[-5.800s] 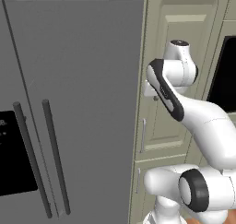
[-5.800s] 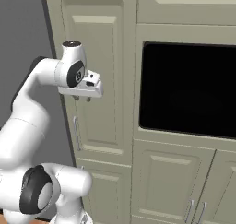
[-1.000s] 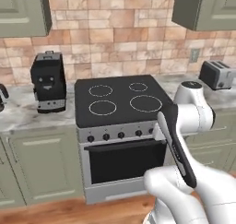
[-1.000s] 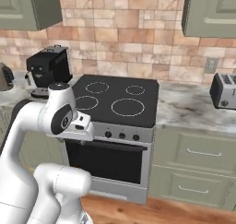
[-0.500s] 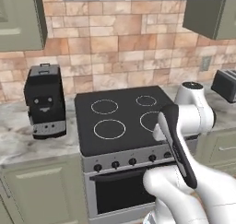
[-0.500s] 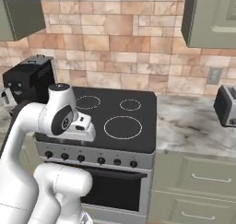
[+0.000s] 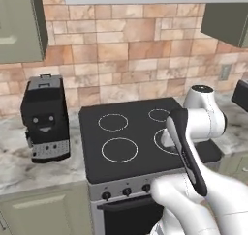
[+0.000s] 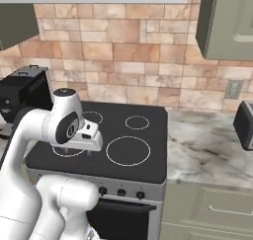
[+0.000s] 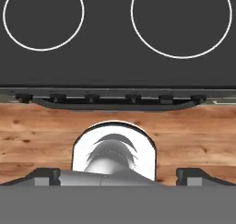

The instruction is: Navigate to the stove.

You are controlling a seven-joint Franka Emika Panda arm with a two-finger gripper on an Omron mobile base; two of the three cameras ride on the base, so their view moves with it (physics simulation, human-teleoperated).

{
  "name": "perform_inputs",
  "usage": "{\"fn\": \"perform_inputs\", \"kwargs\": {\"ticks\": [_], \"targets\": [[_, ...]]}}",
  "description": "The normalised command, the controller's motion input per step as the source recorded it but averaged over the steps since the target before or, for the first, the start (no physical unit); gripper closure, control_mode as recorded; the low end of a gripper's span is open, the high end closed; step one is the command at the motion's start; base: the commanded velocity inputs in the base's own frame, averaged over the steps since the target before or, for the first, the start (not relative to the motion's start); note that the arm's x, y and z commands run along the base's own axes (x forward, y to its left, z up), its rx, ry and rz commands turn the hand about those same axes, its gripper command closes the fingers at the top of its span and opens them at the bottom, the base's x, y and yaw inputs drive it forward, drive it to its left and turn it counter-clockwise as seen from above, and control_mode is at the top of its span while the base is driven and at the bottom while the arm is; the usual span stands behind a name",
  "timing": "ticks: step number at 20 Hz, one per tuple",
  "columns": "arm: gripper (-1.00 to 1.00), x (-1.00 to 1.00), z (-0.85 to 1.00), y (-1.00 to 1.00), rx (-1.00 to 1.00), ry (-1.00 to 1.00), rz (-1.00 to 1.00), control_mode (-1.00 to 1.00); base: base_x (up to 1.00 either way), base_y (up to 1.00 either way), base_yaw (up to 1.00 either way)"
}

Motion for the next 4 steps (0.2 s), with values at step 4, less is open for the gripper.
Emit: {"fn": "perform_inputs", "kwargs": {"ticks": [4], "targets": [[-1.0, 0.0, 0.0, 0.0, 0.0, 0.0, 0.0, 1.0, 0.46, 0.03, 0.0]]}}
